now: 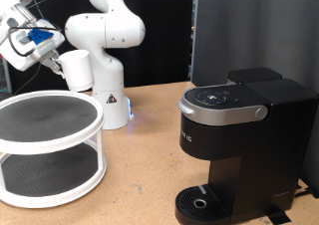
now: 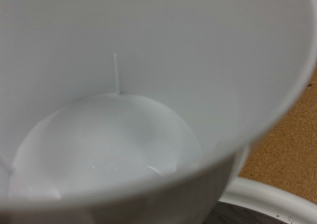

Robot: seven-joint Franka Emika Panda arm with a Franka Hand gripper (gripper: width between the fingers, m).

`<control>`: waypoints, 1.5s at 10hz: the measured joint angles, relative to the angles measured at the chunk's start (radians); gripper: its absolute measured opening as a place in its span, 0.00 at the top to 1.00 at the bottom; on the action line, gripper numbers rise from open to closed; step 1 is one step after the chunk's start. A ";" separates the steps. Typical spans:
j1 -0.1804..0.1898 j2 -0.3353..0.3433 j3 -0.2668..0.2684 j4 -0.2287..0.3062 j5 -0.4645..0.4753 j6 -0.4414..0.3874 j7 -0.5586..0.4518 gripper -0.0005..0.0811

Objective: Make a cup of coffee with the keurig machine

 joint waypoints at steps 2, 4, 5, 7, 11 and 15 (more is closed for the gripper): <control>0.000 0.003 0.001 -0.010 0.013 0.013 0.017 0.91; 0.003 0.002 0.035 -0.052 0.084 0.111 0.081 0.91; 0.009 0.002 0.064 -0.073 0.124 0.168 0.114 0.91; 0.044 0.006 0.123 -0.092 0.199 0.257 0.178 0.91; 0.148 0.040 0.243 -0.113 0.316 0.442 0.260 0.91; 0.264 0.120 0.289 -0.115 0.444 0.582 0.271 0.91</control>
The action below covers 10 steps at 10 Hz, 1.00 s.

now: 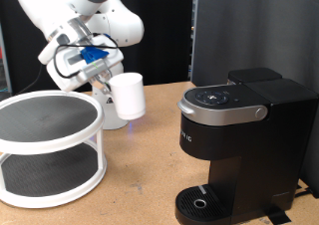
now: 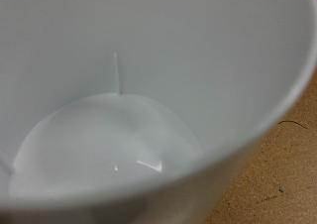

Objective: Make a cup of coffee with the keurig machine

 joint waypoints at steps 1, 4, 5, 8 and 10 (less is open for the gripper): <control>0.026 0.015 0.003 0.001 0.028 0.029 -0.002 0.91; 0.086 0.061 0.019 0.007 0.080 0.105 -0.003 0.91; 0.099 0.080 0.023 0.013 0.089 0.124 -0.003 0.91; 0.099 0.080 0.008 0.025 0.093 0.091 -0.003 0.91; 0.101 0.088 0.003 0.024 0.099 0.089 -0.004 0.91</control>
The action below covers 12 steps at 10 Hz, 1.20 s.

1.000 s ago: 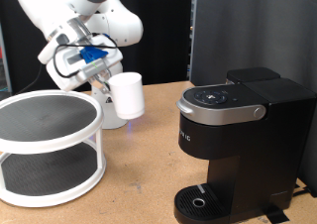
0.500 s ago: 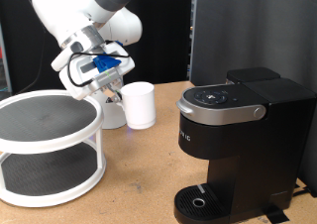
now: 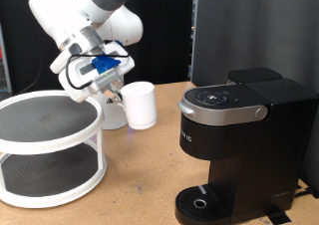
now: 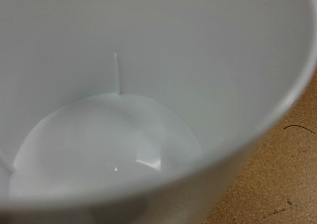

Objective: Make a cup of coffee with the keurig machine

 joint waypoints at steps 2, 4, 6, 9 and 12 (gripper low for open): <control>0.012 0.032 0.000 -0.001 0.031 0.026 -0.030 0.91; 0.041 0.078 -0.002 0.000 0.092 0.071 -0.086 0.91; 0.069 0.130 -0.007 0.001 0.166 0.108 -0.159 0.91; 0.108 0.207 -0.027 0.005 0.308 0.139 -0.305 0.91; 0.123 0.287 -0.031 0.018 0.462 0.151 -0.460 0.91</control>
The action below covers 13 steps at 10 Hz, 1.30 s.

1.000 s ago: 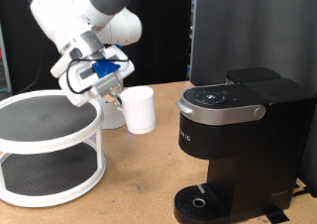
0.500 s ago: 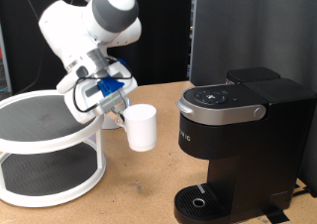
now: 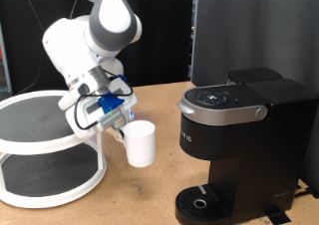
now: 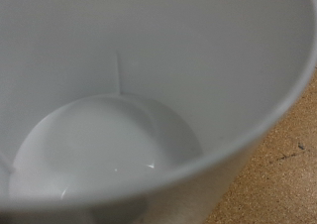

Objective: Make a cup of coffee with the keurig machine

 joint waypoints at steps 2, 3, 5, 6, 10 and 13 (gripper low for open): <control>0.001 0.046 0.000 0.009 0.075 0.000 -0.078 0.91; 0.001 0.065 0.000 0.012 0.095 0.000 -0.102 0.91; 0.001 0.095 0.002 0.017 0.103 -0.003 -0.113 0.91; 0.001 0.108 0.003 0.019 0.105 -0.005 -0.114 0.91; 0.001 0.163 0.005 0.037 0.146 -0.017 -0.154 0.91; 0.001 0.194 0.016 0.055 0.187 -0.021 -0.173 0.91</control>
